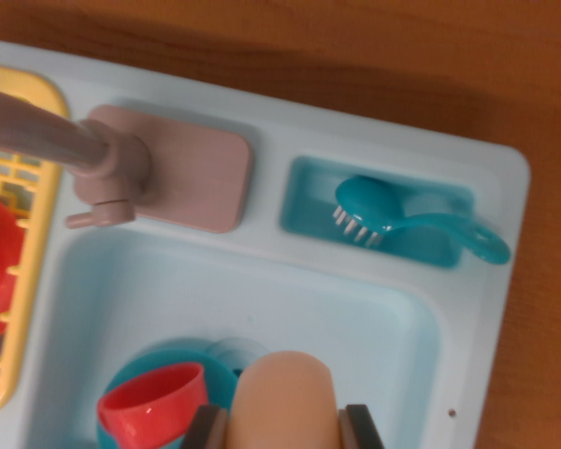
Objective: Pick detergent from the sink
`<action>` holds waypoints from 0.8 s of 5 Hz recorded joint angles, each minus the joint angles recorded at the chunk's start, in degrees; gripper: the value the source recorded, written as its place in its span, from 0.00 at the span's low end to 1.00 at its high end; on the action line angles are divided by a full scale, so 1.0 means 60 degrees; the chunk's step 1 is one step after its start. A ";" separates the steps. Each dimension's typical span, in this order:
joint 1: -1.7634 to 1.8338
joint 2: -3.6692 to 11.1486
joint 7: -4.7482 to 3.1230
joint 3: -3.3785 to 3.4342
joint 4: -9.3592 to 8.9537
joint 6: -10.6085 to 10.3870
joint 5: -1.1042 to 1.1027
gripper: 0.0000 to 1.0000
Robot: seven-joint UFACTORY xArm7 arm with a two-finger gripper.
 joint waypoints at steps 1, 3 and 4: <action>0.0000 0.0000 0.0000 0.0000 0.0000 0.0000 0.0000 1.00; 0.0004 -0.0102 0.0047 -0.0009 0.0309 0.0408 -0.0038 1.00; 0.0007 -0.0203 0.0094 -0.0018 0.0615 0.0811 -0.0075 1.00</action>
